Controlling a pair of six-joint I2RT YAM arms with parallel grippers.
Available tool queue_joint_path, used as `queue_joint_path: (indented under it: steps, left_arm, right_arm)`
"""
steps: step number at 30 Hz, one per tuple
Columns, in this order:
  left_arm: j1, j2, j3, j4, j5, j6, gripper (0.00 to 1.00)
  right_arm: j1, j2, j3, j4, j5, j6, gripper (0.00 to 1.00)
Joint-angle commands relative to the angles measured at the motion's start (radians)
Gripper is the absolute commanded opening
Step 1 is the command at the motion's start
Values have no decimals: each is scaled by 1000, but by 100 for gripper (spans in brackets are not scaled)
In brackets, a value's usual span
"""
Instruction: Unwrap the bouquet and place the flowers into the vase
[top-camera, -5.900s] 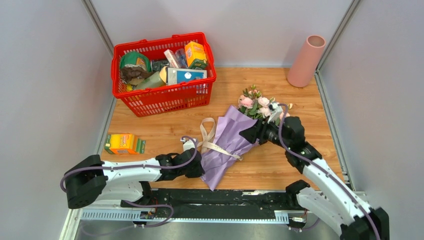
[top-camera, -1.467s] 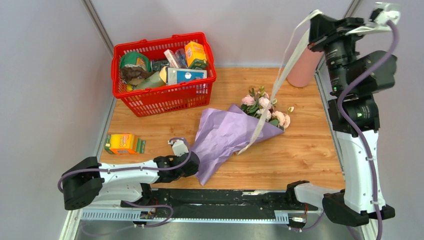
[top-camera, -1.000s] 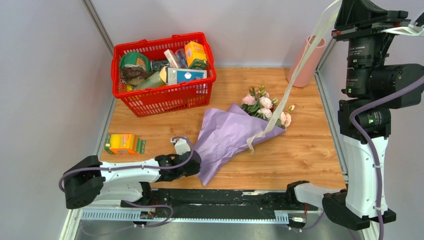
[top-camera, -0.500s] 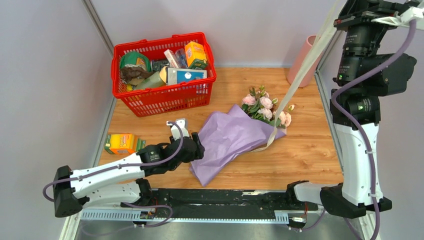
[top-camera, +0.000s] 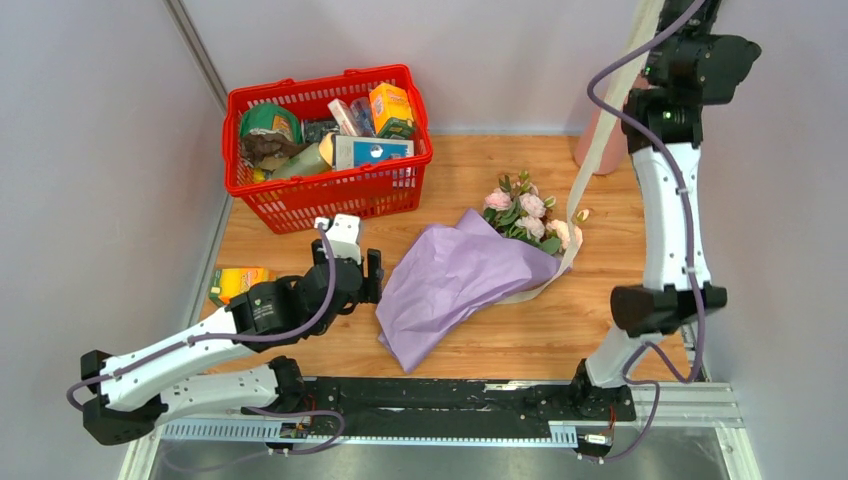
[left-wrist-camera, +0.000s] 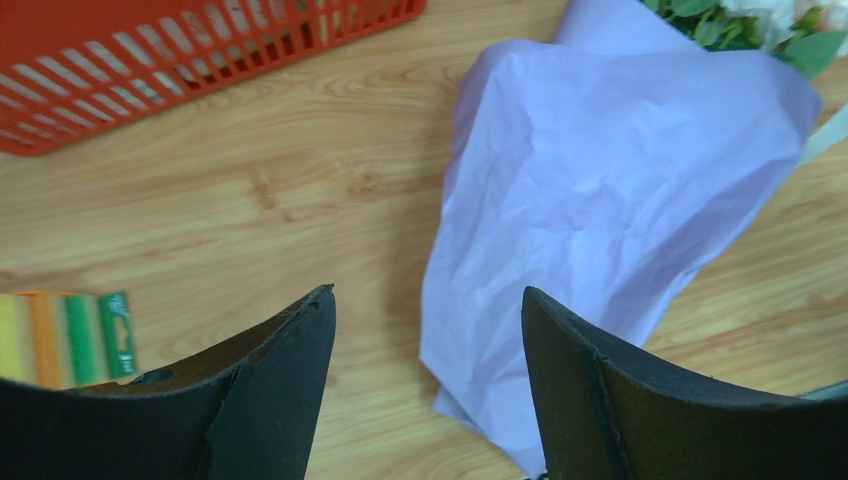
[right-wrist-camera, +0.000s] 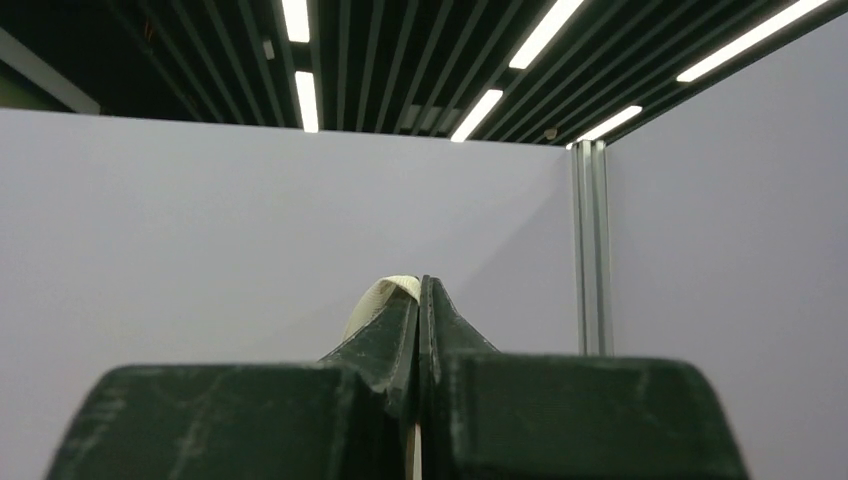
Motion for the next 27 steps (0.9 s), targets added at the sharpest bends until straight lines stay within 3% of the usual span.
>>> queue_joint_path:
  steps: [1,5,11,14,19,24,27]
  left_arm:
    - [-3,-50,-61,1,-110,148,76]
    - [-3,-100,-133,58,-170,182,76]
    - [-1,-113,-96,13,-276,171,77]
    - [-1,-149,-95,12,-267,190,77]
    - [-1,-215,-113,31,-253,220,77]
    - [-1,-274,-122,2,-263,216,77]
    - [-1,-296,-119,5,-273,220,77]
  right_arm:
    - [-145,165,241,233,-101,79,0]
    - [-193,278,332,260,-126,165,0]
    - [-182,207,-126,242,-302,355,0]
    - [-164,194,-312,161,-293,389,0]
    - [-162,234,-484,4,-233,469,30]
    - [-162,274,-446,-399,-49,522,58]
    - [-162,219,-482,-586,-38,576,66]
